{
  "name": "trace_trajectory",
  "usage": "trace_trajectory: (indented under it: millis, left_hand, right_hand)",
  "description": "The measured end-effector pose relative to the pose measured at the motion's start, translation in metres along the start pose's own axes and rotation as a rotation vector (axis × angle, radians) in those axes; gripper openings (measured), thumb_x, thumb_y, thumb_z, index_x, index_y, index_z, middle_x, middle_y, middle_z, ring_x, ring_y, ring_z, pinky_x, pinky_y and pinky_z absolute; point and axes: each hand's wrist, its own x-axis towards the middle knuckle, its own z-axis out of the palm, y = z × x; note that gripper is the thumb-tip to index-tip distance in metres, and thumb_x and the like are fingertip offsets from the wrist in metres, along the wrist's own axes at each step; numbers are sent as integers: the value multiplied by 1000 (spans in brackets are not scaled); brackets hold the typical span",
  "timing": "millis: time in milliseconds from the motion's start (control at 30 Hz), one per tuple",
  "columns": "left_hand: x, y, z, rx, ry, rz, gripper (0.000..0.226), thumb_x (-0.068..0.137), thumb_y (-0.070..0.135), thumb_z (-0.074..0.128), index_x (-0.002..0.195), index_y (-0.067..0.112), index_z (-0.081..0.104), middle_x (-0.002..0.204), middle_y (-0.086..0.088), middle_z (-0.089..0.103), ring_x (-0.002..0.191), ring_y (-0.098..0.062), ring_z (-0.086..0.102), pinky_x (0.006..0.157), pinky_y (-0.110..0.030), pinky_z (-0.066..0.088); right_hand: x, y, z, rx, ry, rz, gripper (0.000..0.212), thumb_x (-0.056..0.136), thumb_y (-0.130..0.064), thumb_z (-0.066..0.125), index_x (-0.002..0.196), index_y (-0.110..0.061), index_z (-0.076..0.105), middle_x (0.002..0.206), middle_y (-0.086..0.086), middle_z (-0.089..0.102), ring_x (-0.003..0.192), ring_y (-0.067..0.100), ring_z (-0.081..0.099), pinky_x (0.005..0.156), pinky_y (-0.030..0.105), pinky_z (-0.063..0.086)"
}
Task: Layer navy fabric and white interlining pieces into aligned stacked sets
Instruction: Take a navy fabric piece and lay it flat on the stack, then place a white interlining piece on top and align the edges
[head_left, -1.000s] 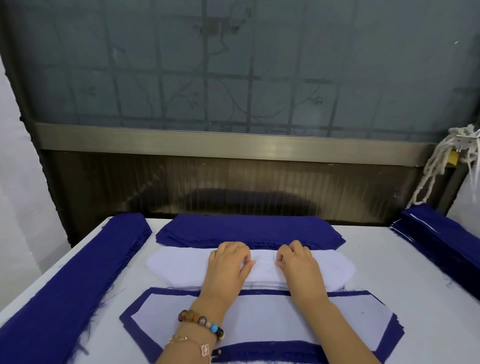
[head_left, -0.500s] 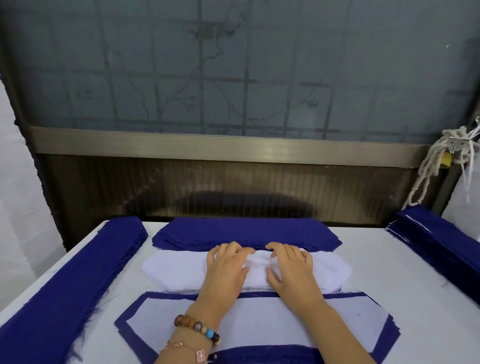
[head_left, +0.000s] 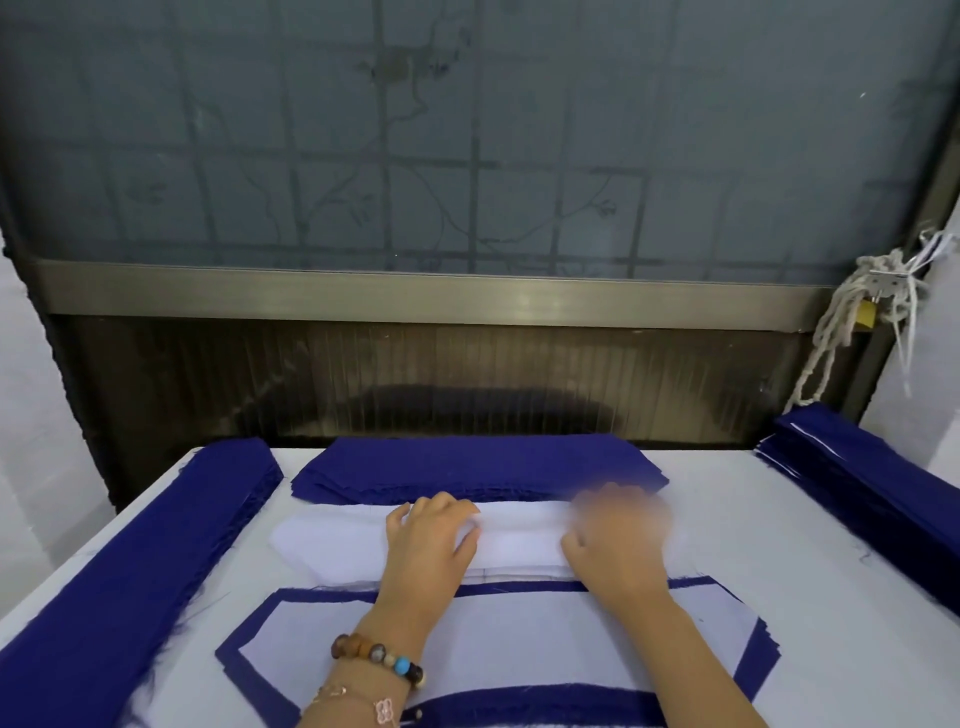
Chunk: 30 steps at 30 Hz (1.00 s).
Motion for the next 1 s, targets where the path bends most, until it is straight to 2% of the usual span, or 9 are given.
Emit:
trace_trajectory:
  millis: [133, 300, 400, 600, 733, 833, 900, 1000]
  left_hand:
    - [2, 0, 3, 33, 2, -58, 25, 102, 35, 41, 123, 39, 52, 122, 17, 51, 115, -5, 45, 115, -33, 15]
    - [4, -2, 4, 40, 28, -128, 19, 100, 37, 45, 116, 39, 55, 119, 18, 54, 113, -5, 47, 115, -36, 15]
    - [4, -2, 4, 29, 50, -171, 15, 98, 39, 49, 111, 39, 56, 115, 17, 56, 111, -6, 48, 115, -38, 16]
    - [2, -6, 1, 139, 84, -310, 11, 95, 38, 52, 106, 38, 53, 110, 13, 58, 109, -9, 49, 112, -43, 22]
    - [2, -25, -17, 234, 85, -394, 19, 94, 34, 52, 113, 32, 54, 110, 8, 58, 107, -13, 51, 103, -43, 31]
    - [2, -62, -43, 180, 25, -528, 24, 93, 31, 49, 117, 29, 54, 113, 3, 58, 108, -20, 51, 90, -39, 34]
    - [0, -85, -54, 54, -33, -531, 26, 96, 28, 46, 120, 26, 54, 120, 1, 60, 113, -22, 52, 97, -38, 35]
    - [-16, -100, -58, -47, -38, -406, 34, 98, 24, 48, 131, 20, 54, 127, 0, 60, 114, -19, 54, 104, -38, 39]
  right_hand:
    - [4, 20, -5, -55, -4, 157, 26, 87, -38, 46, 110, -31, 56, 112, -9, 46, 118, 15, 36, 114, 50, 5]
    - [7, 39, -7, -73, -25, 280, 29, 86, -40, 49, 112, -31, 56, 125, -5, 48, 129, 20, 32, 113, 54, 10]
    - [7, 46, -6, -69, -51, 378, 32, 88, -41, 50, 118, -30, 53, 130, -2, 49, 130, 22, 35, 113, 52, 15]
    - [10, 53, -6, 53, -62, 608, 32, 91, -39, 47, 120, -27, 53, 120, 3, 54, 115, 24, 43, 101, 42, 32]
    - [9, 55, -4, 65, -42, 631, 30, 92, -38, 48, 118, -27, 54, 115, 4, 55, 110, 23, 44, 95, 40, 34]
    - [9, 54, -3, 74, -35, 635, 30, 92, -39, 48, 118, -26, 53, 114, 4, 54, 108, 23, 45, 94, 40, 35]
    - [10, 54, -3, 66, -37, 639, 30, 92, -39, 48, 119, -26, 52, 116, 4, 55, 108, 23, 46, 94, 40, 36]
    - [11, 54, -2, 77, -39, 632, 30, 93, -38, 48, 119, -24, 52, 115, 5, 56, 106, 24, 47, 92, 39, 36]
